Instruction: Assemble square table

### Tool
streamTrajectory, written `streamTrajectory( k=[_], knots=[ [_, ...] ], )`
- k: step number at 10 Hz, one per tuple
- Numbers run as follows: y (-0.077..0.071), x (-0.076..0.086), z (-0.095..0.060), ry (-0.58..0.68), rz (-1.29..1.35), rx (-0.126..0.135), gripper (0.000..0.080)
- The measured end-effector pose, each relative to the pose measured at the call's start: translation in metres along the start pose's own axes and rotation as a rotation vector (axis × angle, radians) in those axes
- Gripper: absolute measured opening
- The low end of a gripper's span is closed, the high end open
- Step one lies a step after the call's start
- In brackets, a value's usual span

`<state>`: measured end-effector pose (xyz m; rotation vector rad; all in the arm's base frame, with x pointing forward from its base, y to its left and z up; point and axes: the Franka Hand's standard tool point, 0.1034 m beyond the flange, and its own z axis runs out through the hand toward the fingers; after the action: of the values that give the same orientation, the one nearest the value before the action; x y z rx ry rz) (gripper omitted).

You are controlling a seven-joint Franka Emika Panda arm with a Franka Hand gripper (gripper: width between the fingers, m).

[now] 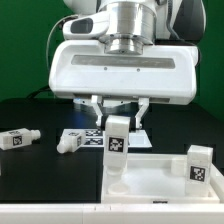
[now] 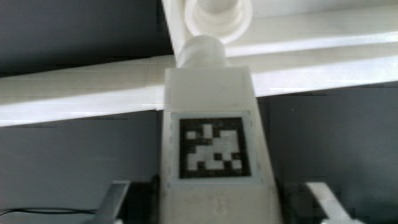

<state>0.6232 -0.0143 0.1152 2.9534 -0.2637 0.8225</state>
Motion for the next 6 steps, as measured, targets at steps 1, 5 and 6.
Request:
streamTrajectory(
  k=[1, 5, 6],
  knots=[
    [0.0, -0.002, 0.004, -0.003, -0.003, -0.003, 0.0284],
    [-0.009, -0.017, 0.014, -0.025, -0.026, -0.004, 0.0284],
    [-0.011, -0.019, 0.014, -0.027, -0.03, -0.002, 0.0284]
  ],
)
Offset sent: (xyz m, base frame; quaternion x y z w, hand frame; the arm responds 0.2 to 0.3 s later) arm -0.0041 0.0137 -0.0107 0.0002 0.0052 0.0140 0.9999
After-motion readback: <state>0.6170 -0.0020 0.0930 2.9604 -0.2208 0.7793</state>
